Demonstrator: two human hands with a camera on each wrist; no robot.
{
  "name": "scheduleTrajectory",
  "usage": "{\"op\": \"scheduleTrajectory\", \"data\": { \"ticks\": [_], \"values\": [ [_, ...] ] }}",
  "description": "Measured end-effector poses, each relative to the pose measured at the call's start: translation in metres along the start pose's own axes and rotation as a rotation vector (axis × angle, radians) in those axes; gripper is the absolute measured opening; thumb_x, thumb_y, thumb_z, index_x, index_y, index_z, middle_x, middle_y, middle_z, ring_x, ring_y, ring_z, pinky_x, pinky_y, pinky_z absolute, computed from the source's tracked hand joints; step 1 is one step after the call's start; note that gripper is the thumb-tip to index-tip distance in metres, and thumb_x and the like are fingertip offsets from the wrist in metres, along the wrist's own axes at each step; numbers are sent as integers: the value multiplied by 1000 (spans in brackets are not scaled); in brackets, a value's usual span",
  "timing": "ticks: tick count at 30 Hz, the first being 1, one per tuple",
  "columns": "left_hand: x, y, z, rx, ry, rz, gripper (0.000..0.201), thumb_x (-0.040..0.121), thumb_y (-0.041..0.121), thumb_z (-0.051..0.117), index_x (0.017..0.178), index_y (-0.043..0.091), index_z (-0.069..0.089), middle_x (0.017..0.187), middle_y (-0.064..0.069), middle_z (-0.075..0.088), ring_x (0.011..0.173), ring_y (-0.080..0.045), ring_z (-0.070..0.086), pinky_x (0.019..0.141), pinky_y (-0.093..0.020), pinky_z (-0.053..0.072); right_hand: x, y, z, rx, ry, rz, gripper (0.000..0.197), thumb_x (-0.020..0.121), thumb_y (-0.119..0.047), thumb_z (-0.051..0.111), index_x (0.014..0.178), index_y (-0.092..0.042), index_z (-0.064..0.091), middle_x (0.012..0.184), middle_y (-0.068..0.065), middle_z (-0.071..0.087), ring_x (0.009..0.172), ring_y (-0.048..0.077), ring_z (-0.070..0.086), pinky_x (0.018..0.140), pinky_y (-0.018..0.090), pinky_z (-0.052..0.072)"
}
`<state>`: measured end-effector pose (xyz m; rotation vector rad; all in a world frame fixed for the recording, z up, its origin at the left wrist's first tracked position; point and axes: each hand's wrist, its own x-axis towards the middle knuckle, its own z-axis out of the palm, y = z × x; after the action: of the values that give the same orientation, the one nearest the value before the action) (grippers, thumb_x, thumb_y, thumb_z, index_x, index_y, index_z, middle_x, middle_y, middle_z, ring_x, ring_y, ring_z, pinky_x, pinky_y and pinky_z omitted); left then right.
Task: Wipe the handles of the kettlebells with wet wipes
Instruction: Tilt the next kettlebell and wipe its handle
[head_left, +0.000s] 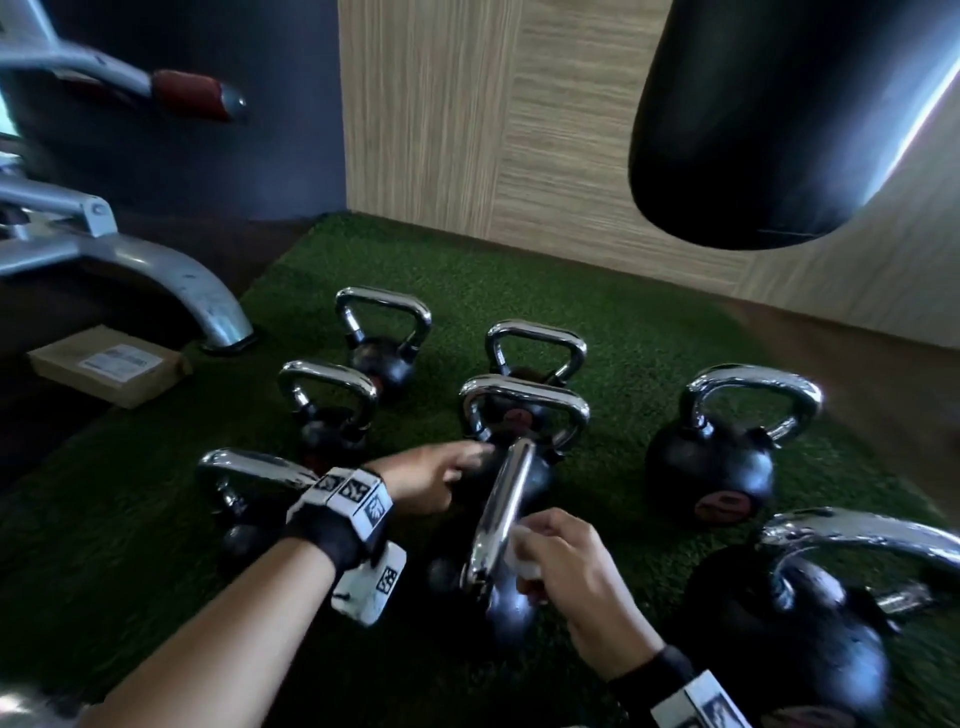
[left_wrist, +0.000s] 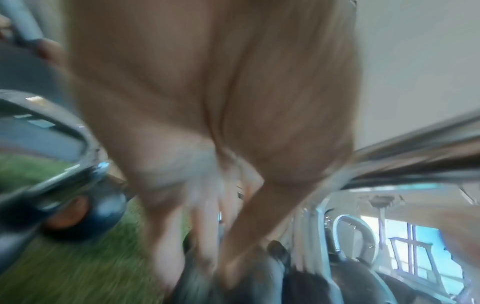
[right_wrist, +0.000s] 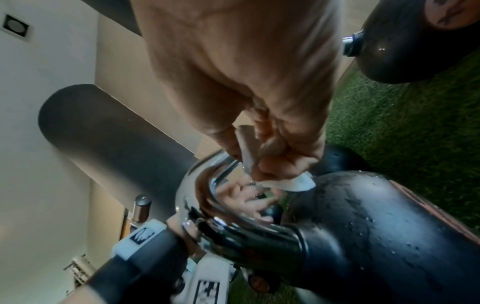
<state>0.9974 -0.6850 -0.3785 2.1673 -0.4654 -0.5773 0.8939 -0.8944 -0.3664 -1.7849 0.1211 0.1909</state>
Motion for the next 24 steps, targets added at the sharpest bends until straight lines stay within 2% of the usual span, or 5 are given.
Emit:
{"op": "scheduleTrajectory", "data": {
  "ticks": [4, 8, 11, 15, 24],
  "values": [
    [18, 40, -20, 80, -4, 133, 81, 78, -10, 49, 145, 35, 52, 146, -3, 58, 128, -24, 62, 85, -20, 56, -6, -15, 7, 13, -92, -41, 45, 92, 5, 43, 52, -15, 45, 43, -9, 42, 42, 6, 35, 43, 18, 25],
    [32, 44, -21, 27, -106, 162, 73, 83, -20, 58, 141, 24, 58, 128, -10, 67, 102, -16, 70, 87, -31, 61, -8, -27, 12, -93, -96, 9, 36, 80, -42, 50, 52, -21, 42, 48, -8, 41, 46, 11, 36, 53, 32, 29],
    [42, 45, -7, -21, -17, 226, 42, 88, -3, 72, 121, 22, 69, 119, -11, 72, 91, -2, 68, 78, -21, 57, -13, -33, 9, -208, -122, -47, 45, 83, -49, 68, 56, -20, 48, 48, -8, 47, 47, 8, 43, 52, 28, 35],
    [50, 48, 8, 24, 80, 254, 8, 91, 21, 78, 92, 26, 71, 95, -11, 77, 81, -10, 69, 79, -32, 56, -21, -36, 11, -340, -69, -117, 51, 69, -46, 88, 55, -20, 46, 42, -12, 50, 39, -1, 43, 41, 14, 32],
    [15, 24, 8, 122, 372, 156, 15, 86, 32, 79, 86, 39, 65, 78, 17, 71, 72, 0, 65, 78, -29, 52, -33, -39, -19, -557, -26, -187, 48, 55, -53, 81, 61, -10, 59, 45, -8, 49, 44, 3, 44, 42, 18, 31]
  ]
}}
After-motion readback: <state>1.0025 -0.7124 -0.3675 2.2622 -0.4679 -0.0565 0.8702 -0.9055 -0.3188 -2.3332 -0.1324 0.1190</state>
